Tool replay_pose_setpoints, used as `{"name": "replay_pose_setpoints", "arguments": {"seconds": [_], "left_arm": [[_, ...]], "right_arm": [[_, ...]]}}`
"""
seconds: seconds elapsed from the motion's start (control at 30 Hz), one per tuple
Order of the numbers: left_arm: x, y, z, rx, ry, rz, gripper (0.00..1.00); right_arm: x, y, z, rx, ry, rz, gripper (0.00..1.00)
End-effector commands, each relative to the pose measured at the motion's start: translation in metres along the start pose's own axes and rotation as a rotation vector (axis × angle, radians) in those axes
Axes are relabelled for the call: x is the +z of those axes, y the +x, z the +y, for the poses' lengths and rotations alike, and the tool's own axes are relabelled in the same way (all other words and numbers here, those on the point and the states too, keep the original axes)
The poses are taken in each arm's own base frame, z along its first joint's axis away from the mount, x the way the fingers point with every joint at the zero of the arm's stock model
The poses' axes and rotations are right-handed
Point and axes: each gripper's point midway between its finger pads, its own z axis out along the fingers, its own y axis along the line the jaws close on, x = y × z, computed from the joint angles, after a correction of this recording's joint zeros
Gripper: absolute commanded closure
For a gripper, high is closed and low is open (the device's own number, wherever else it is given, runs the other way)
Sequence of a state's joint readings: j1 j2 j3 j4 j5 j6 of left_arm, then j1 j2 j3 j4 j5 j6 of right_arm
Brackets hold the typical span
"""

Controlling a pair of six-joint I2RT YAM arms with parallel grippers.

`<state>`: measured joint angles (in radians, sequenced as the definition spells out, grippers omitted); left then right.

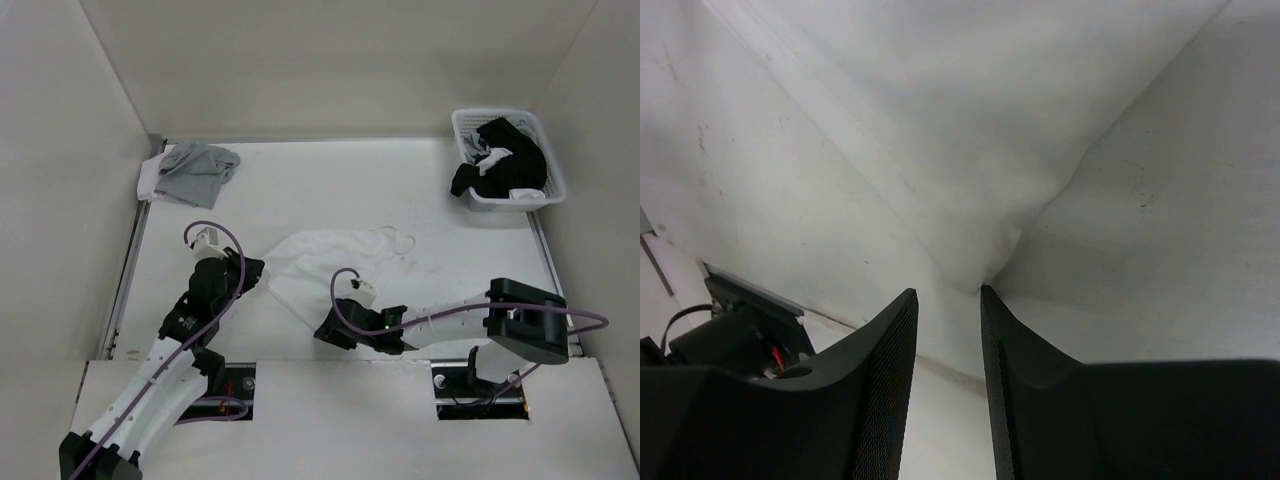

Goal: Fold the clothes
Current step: Flatten the tank top out

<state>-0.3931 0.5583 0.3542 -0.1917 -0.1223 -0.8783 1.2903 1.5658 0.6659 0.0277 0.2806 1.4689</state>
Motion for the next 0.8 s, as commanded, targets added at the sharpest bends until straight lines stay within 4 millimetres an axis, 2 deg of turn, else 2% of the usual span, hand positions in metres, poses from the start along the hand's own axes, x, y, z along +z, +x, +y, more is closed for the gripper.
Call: {"name": "replay_pose_setpoints", "arguments": {"seconds": [0.0, 0.57, 0.7, 0.77], "left_arm": [[0.000, -0.005, -0.005, 0.005, 0.027, -0.018, 0.96], [0.001, -0.009, -0.010, 0.008, 0.030, -0.021, 0.95], [0.002, -0.010, -0.010, 0.010, 0.028, -0.023, 0.95], [0.002, -0.014, -0.013, 0.012, 0.033, -0.033, 0.95]], "right_arm": [[0.001, -0.007, -0.019, 0.045, 0.043, -0.055, 0.64], [0.009, -0.021, -0.029, 0.063, 0.069, -0.093, 0.75], [0.009, -0.024, -0.028, 0.059, 0.059, -0.100, 0.88], [0.001, -0.034, -0.020, 0.018, 0.036, -0.137, 0.96]]}}
